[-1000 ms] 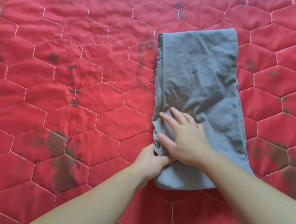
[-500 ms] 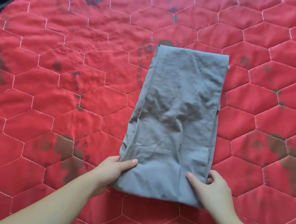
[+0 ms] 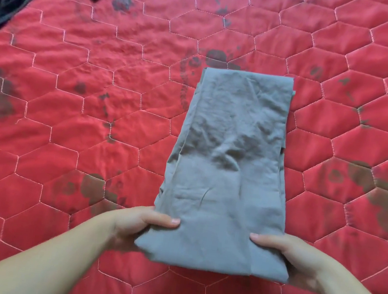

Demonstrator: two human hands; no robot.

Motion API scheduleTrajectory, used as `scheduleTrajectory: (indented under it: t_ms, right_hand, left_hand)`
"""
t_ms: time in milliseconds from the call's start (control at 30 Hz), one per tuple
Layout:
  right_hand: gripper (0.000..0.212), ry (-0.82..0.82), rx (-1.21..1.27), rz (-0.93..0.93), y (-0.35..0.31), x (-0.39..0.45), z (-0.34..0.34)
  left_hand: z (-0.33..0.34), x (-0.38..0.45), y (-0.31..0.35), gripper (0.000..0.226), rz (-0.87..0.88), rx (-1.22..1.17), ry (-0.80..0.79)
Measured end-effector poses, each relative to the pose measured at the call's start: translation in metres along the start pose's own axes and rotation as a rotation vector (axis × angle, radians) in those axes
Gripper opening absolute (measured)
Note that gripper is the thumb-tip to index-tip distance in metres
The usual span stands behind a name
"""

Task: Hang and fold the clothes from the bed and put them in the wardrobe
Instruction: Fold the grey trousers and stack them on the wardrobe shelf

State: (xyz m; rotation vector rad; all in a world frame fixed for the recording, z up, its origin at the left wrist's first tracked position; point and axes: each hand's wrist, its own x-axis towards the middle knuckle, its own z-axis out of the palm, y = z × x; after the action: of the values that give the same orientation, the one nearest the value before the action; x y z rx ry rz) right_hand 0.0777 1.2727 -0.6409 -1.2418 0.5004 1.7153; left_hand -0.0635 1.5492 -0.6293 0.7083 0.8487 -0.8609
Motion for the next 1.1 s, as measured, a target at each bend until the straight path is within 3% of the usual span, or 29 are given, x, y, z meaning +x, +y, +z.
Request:
scheduleTrajectory:
  t_ms: [67,133,167,233,300,333,367,433,500,533,600,700,800,933,1100]
  right_hand:
    - [0.043,-0.081,-0.086,0.133,-0.004,-0.012,-0.004]
    - [0.036,-0.095,-0.122,0.149,-0.018,-0.021,-0.005]
    - [0.03,-0.082,-0.084,0.106,-0.029,-0.024,-0.004]
    - [0.043,-0.082,0.147,-0.059,-0.058,-0.026,-0.001]
    - [0.06,-0.113,0.43,-0.293,-0.086,-0.021,0.001]
    - [0.063,-0.074,0.52,-0.391,-0.098,-0.017,0.002]
    - [0.059,0.04,0.533,-0.464,-0.108,-0.011,0.003]
    - [0.041,0.426,0.299,-0.546,-0.119,0.003,0.006]
    - [0.03,0.78,-0.085,-0.623,-0.118,0.018,0.004]
    - [0.034,0.889,-0.262,-0.656,-0.115,0.023,0.003]
    - [0.047,0.911,-0.446,-0.653,-0.108,0.026,0.002]
    - [0.05,0.711,-0.432,-0.71,-0.099,0.029,0.004]
    - [0.07,0.799,-0.563,-0.814,-0.098,0.029,0.002]
    - [0.021,0.878,-0.8,-0.905,-0.113,0.025,0.001]
    - [0.008,0.853,-0.672,-1.123,-0.125,0.025,-0.004]
  left_hand:
    - [0.0,-0.011,0.008,0.024,-0.093,0.113,-0.05]
    - [0.002,-0.019,0.026,0.025,-0.088,0.132,-0.057]
    - [0.004,-0.022,0.038,0.031,-0.051,0.115,-0.068]
    - [0.008,-0.02,0.066,0.051,0.084,0.023,-0.065]
    - [0.011,-0.008,0.094,0.066,0.234,-0.15,0.112]
    - [0.014,0.0,0.104,0.061,0.322,-0.216,0.224]
    - [0.02,0.007,0.111,0.048,0.407,-0.21,0.342]
    - [0.025,0.022,0.116,0.019,0.49,0.048,0.627]
    - [0.023,0.036,0.115,0.033,0.54,0.349,0.866]
    - [0.022,0.039,0.115,0.042,0.557,0.406,0.913]
    - [0.019,0.043,0.114,0.043,0.592,0.402,0.889]
    - [0.012,0.045,0.109,0.033,0.641,0.434,0.812]
    - [0.006,0.044,0.109,0.027,0.69,0.523,0.809]
    - [0.002,0.047,0.119,0.007,0.806,0.675,0.842]
    - [0.007,0.05,0.128,0.01,0.897,0.596,0.844]
